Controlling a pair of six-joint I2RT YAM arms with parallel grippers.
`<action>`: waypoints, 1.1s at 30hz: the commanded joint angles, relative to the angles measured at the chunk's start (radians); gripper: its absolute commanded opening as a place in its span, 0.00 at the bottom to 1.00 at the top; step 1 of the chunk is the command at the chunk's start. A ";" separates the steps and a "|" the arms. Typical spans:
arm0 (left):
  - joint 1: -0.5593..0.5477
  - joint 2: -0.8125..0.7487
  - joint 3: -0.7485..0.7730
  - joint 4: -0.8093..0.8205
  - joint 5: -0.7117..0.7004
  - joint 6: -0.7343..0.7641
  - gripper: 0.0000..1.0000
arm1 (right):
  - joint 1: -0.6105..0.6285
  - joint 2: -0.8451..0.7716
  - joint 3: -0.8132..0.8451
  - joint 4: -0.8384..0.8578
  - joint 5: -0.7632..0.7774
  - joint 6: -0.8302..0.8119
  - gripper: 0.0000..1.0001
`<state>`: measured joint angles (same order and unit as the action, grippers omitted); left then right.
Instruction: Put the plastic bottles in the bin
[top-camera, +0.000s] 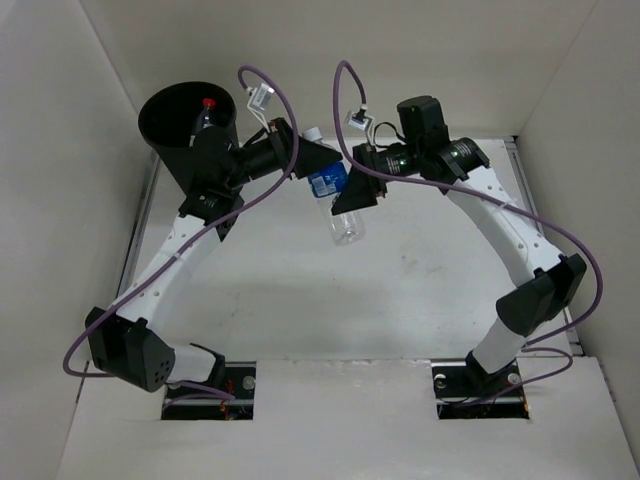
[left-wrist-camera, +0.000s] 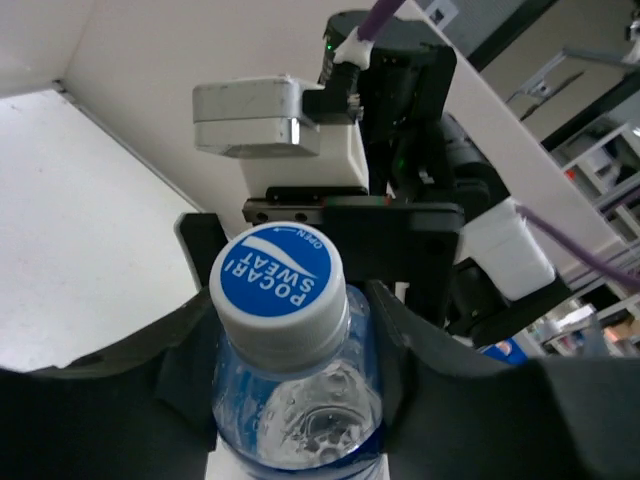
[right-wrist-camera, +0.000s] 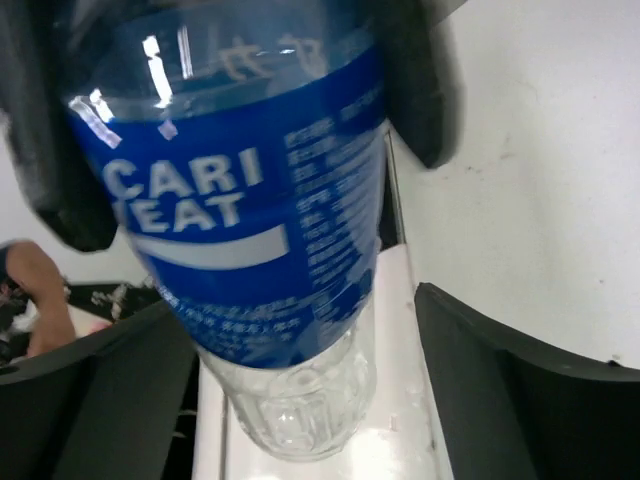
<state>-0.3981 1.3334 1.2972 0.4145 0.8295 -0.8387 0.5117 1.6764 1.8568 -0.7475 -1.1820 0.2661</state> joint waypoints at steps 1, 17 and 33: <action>0.006 -0.023 0.037 0.038 0.005 0.029 0.22 | 0.001 -0.015 0.033 0.053 0.005 -0.014 1.00; 0.553 0.056 0.278 -0.089 0.085 0.345 0.03 | -0.456 -0.075 -0.229 -0.348 0.289 -0.605 1.00; 0.684 0.466 0.591 -0.066 -0.348 0.993 0.04 | -0.598 -0.575 -0.613 -0.254 0.312 -0.590 1.00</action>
<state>0.3122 1.7752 1.8366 0.3225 0.5571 -0.0437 -0.0544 1.1618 1.2594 -1.0138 -0.8501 -0.3252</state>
